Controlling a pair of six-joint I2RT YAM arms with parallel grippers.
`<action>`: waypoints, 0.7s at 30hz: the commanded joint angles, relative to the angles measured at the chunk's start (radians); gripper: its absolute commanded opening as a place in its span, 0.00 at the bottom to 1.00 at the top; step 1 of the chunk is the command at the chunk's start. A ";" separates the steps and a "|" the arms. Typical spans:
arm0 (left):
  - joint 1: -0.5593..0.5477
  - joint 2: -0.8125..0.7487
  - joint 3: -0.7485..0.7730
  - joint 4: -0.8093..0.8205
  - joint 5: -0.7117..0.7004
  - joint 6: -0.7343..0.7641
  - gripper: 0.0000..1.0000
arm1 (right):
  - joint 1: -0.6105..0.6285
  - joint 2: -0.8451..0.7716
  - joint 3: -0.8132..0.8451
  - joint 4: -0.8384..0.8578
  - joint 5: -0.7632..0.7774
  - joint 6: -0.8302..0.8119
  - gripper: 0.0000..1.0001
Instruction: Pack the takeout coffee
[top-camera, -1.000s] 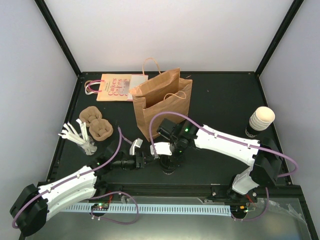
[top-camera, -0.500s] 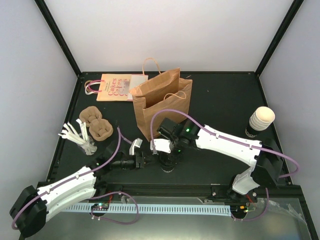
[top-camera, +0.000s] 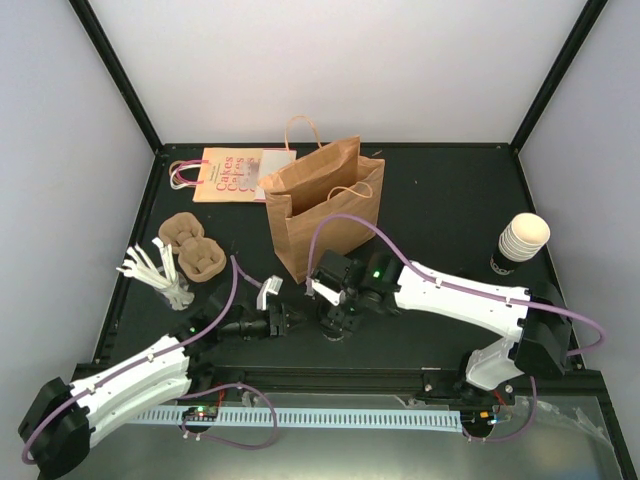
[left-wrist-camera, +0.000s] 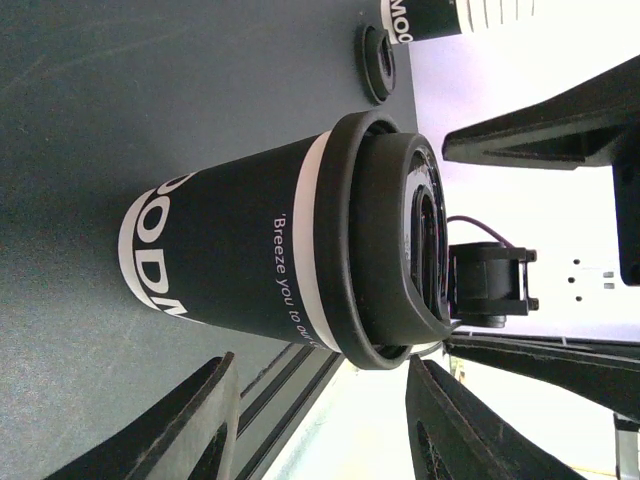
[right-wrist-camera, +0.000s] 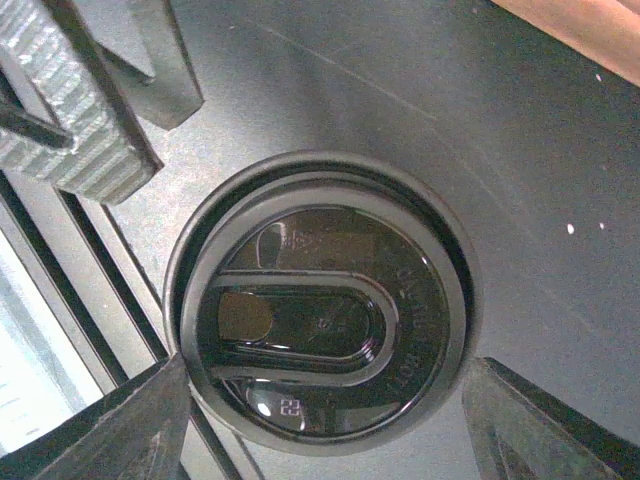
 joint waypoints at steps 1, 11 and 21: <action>-0.001 -0.002 0.009 0.006 -0.010 -0.001 0.48 | 0.036 -0.033 -0.013 0.002 0.069 0.253 0.77; -0.004 0.025 0.008 0.044 0.009 -0.021 0.48 | 0.062 -0.038 0.014 0.030 0.050 0.358 0.89; -0.018 0.020 -0.010 0.064 0.002 -0.039 0.48 | 0.002 -0.051 0.016 0.029 -0.077 0.013 1.00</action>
